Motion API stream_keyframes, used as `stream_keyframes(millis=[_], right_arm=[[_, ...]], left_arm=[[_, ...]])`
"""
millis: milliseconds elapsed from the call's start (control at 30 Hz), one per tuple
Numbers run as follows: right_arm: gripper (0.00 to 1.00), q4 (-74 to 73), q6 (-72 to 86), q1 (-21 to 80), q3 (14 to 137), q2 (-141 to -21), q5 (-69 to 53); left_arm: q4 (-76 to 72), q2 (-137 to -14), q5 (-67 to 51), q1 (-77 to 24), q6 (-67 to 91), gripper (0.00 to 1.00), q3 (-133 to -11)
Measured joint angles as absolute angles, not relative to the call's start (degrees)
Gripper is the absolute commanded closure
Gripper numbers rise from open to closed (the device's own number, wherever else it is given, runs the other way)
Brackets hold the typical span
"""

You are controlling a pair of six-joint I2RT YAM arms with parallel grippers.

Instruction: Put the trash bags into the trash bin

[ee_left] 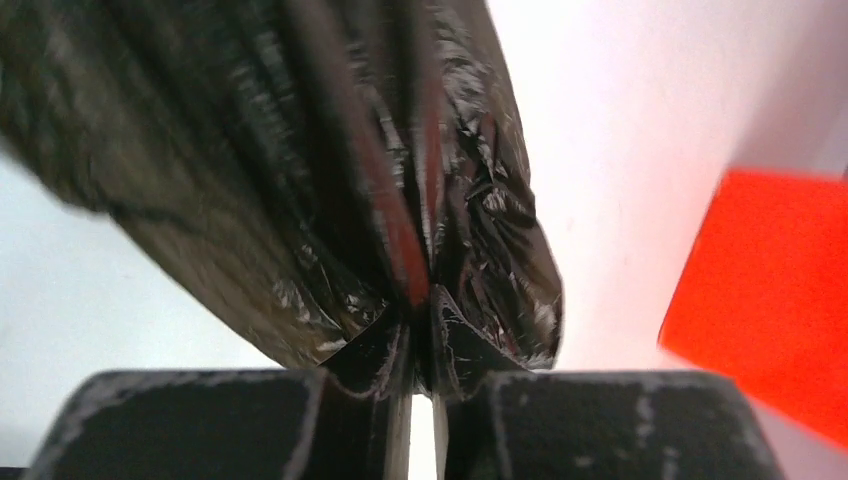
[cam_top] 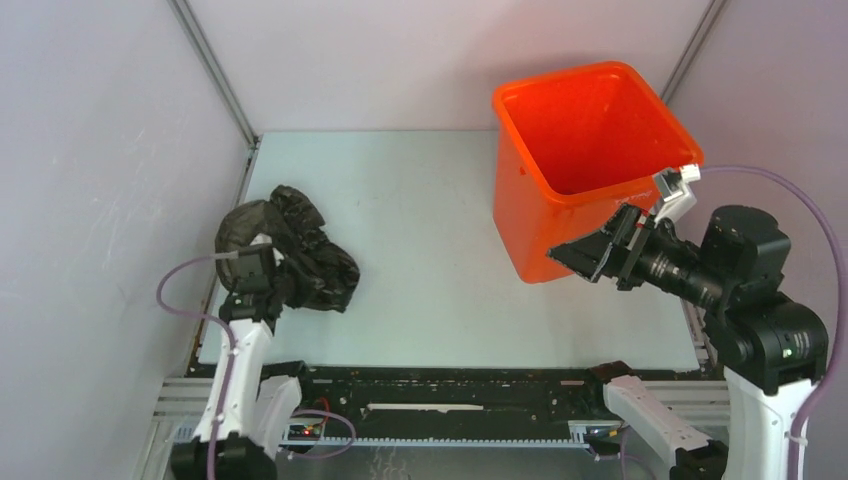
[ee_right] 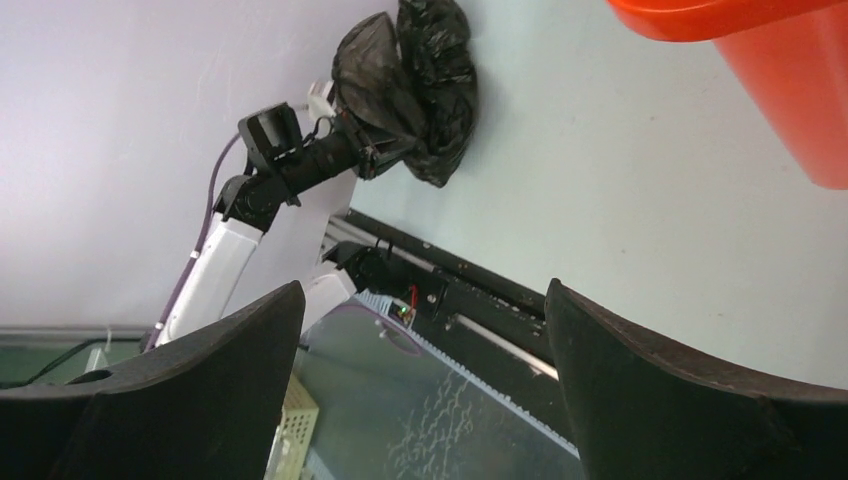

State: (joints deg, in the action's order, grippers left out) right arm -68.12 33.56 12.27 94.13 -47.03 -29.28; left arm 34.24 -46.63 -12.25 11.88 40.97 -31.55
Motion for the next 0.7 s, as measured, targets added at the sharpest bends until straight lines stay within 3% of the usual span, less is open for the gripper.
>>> stream_keyframes(millis=[300, 500, 700], right_arm=[[0.00, -65.8, 35.0, 28.7, 94.5, -52.2, -27.4], [0.00, -64.1, 36.4, 42.5, 94.4, -54.3, -20.2], [0.00, -62.8, 36.0, 47.5, 95.5, -58.8, -15.4]], left_arm=[[39.8, -36.7, -3.9, -14.9, 43.0, 0.99, -40.9], [41.2, -44.8, 1.4, -28.4, 40.0, 1.00, -60.1], [45.2, -56.0, 6.6, -38.0, 32.3, 1.00, -81.6]])
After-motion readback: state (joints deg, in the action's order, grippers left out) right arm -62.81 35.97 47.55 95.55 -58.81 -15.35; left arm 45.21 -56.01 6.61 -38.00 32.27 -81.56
